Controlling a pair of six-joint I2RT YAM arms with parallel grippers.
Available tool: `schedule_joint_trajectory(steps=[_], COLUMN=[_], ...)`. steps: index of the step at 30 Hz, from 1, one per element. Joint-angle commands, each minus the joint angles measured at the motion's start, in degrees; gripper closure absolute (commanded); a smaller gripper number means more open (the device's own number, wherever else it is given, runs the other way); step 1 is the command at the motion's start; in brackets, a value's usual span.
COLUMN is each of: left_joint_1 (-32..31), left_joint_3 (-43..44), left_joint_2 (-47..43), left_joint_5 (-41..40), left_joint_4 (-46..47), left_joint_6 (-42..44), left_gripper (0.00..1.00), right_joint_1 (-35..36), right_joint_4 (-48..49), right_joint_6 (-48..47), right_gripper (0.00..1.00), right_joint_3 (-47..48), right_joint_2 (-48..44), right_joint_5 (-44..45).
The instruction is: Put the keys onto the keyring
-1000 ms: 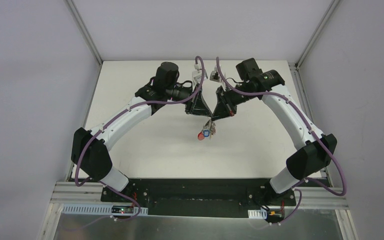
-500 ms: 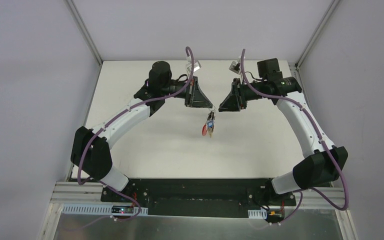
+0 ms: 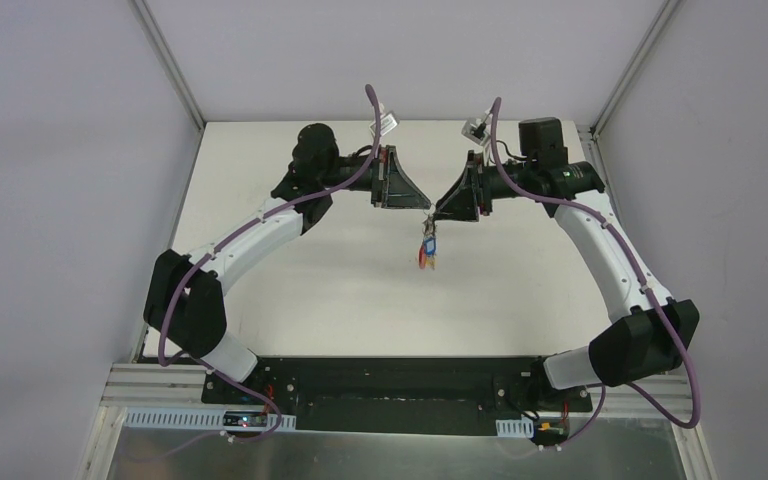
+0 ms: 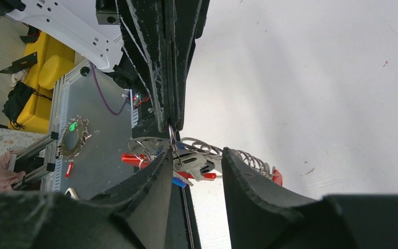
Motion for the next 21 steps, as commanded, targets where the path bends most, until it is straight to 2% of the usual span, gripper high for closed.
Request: schedule_joint_trajectory(steps=[1,8,21], left_joint_1=[0.1,0.1,0.3], left_joint_3=[-0.5,-0.8,-0.5], left_joint_2=[-0.6,-0.8,-0.6], left_joint_5=[-0.4,-1.2,-1.5], left_joint_4=[6.7,5.8,5.6], left_joint_6=[-4.1,-3.9,-3.9], left_gripper=[1.00,1.00,1.00], right_joint_1=[-0.4,-0.4,-0.3], right_joint_4=[4.0,6.7,9.9], right_joint_6=[2.1,5.5,8.5], right_gripper=[0.59,0.69,0.74], right_joint_3=[0.1,-0.5,-3.0], right_joint_2=[-2.1,-2.0,-2.1], right_joint_5=[-3.7,-5.8,-7.3])
